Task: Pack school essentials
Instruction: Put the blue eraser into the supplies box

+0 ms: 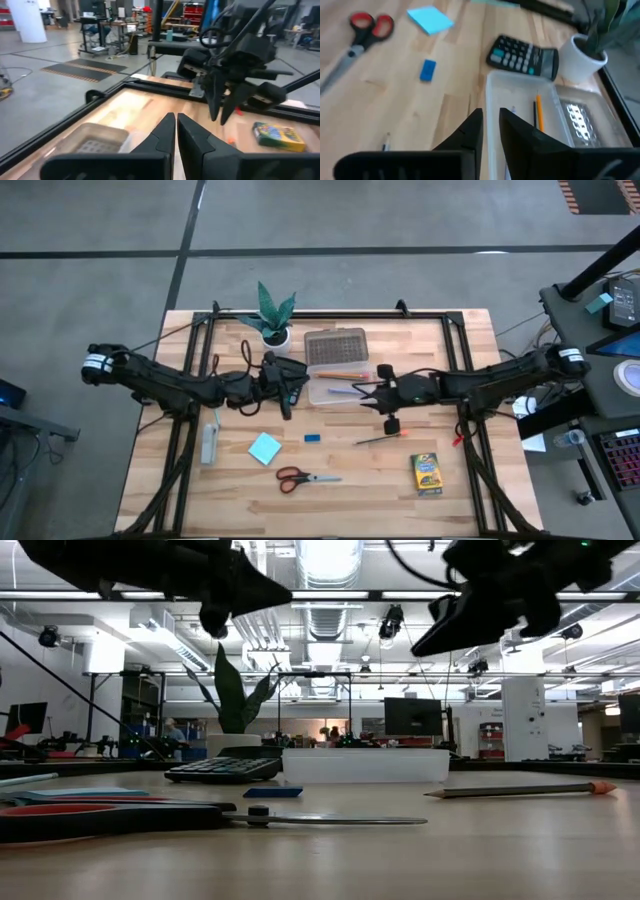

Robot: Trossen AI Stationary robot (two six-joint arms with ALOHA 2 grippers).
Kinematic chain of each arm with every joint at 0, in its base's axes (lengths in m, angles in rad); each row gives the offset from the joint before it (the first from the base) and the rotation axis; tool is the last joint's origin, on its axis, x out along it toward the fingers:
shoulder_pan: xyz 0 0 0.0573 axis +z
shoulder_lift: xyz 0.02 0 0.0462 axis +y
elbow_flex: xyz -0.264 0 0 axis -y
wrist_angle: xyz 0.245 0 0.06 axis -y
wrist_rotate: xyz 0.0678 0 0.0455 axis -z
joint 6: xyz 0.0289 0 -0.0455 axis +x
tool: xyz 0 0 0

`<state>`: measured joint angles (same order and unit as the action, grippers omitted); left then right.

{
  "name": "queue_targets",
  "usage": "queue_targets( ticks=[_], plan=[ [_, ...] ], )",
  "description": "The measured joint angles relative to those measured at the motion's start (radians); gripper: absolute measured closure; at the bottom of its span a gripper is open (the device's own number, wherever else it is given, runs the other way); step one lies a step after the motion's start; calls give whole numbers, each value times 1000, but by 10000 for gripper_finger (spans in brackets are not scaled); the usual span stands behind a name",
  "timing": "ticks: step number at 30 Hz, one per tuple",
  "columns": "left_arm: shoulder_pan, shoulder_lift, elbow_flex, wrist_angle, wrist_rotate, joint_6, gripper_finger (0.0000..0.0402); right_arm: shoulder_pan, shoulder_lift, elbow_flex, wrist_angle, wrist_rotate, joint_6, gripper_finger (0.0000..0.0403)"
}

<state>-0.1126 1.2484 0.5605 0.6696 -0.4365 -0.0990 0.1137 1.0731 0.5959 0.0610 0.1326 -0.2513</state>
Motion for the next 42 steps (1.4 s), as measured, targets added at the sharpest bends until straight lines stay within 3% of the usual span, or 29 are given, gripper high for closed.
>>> queue_targets(
  ticks=[5, 12, 17, 21, 29, 35, 42],
  plan=[
    [-29, 37, 96, -96, -1, 0, 401, 19, -84, -127, 166, 1, -11, 365],
    [-48, 169, 364, -621, 7, -47, 401, 20, -164, -261, 385, 1, -60, 369],
    [-66, 287, 552, -1085, 261, -32, 401, 20, -221, -289, 410, 1, -63, 369],
    [-81, 370, 620, -1307, 365, -55, 401, 20, -250, -304, 417, 0, -69, 369],
    [-118, 500, 620, -1220, 400, -45, 381, 20, -260, -325, 454, 0, -119, 369],
    [-119, 564, 619, -1115, 384, -45, 303, 20, -254, -342, 453, 0, -105, 369],
    [-119, 595, 609, -1101, 344, -51, 224, 20, -249, -350, 454, -1, -77, 369]
  ],
)
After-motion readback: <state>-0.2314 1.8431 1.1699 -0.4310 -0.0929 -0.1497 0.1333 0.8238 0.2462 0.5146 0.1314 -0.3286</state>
